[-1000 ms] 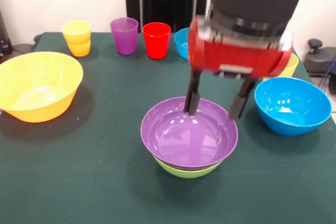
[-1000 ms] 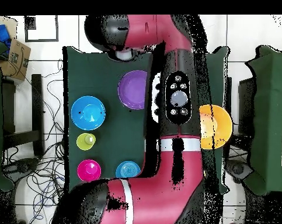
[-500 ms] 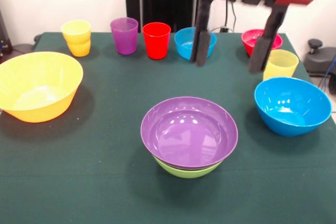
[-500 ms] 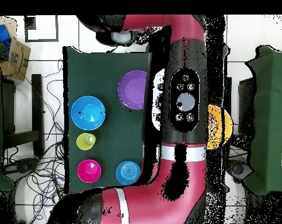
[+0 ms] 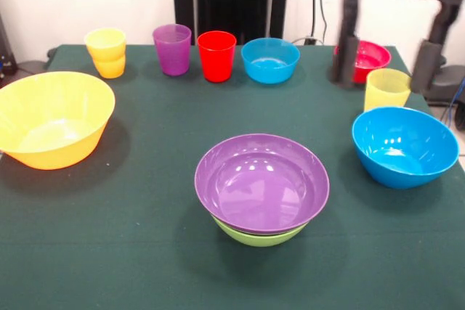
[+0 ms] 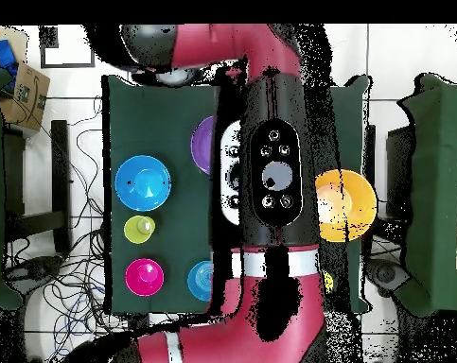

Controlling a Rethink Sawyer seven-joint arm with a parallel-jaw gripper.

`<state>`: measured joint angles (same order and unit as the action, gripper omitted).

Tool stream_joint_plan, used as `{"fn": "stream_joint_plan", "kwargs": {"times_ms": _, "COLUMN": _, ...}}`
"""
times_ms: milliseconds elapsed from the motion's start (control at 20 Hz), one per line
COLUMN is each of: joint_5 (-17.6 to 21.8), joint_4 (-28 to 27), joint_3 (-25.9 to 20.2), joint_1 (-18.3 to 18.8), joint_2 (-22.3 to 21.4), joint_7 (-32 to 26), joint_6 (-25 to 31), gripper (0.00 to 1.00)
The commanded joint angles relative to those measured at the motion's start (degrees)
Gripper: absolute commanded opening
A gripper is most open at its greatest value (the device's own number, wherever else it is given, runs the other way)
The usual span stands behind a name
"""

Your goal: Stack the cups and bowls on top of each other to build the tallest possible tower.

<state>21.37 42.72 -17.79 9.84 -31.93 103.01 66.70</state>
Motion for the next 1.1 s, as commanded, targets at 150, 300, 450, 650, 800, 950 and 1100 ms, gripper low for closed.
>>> {"fn": "stream_joint_plan", "kwargs": {"times_ms": 150, "joint_5": 1.3, "joint_4": 27.7, "joint_3": 2.9, "joint_1": -1.3, "joint_2": -4.1, "joint_7": 5.7, "joint_6": -18.3, "gripper": 1.0}}
{"fn": "stream_joint_plan", "kwargs": {"times_ms": 300, "joint_5": 1.8, "joint_4": 35.6, "joint_3": 4.2, "joint_1": -1.1, "joint_2": -6.8, "joint_7": 7.9, "joint_6": -25.3, "gripper": 1.0}}
{"fn": "stream_joint_plan", "kwargs": {"times_ms": 450, "joint_5": 1.8, "joint_4": 42.7, "joint_3": 5.7, "joint_1": -0.8, "joint_2": -9.3, "joint_7": 9.9, "joint_6": -30.7, "gripper": 1.0}}
{"fn": "stream_joint_plan", "kwargs": {"times_ms": 650, "joint_5": 1.8, "joint_4": 50.2, "joint_3": 7.6, "joint_1": -0.8, "joint_2": -11.2, "joint_7": 12.0, "joint_6": -38.5, "gripper": 1.0}}
{"fn": "stream_joint_plan", "kwargs": {"times_ms": 800, "joint_5": 2.9, "joint_4": 53.8, "joint_3": 9.9, "joint_1": -1.6, "joint_2": -11.3, "joint_7": 13.6, "joint_6": -44.4, "gripper": 1.0}}
{"fn": "stream_joint_plan", "kwargs": {"times_ms": 950, "joint_5": 3.6, "joint_4": 55.6, "joint_3": 11.3, "joint_1": -1.4, "joint_2": -10.3, "joint_7": 13.6, "joint_6": -49.5, "gripper": 1.0}}
{"fn": "stream_joint_plan", "kwargs": {"times_ms": 1100, "joint_5": 3.8, "joint_4": 57.1, "joint_3": 11.3, "joint_1": 0.2, "joint_2": -8.5, "joint_7": 12.3, "joint_6": -54.2, "gripper": 1.0}}
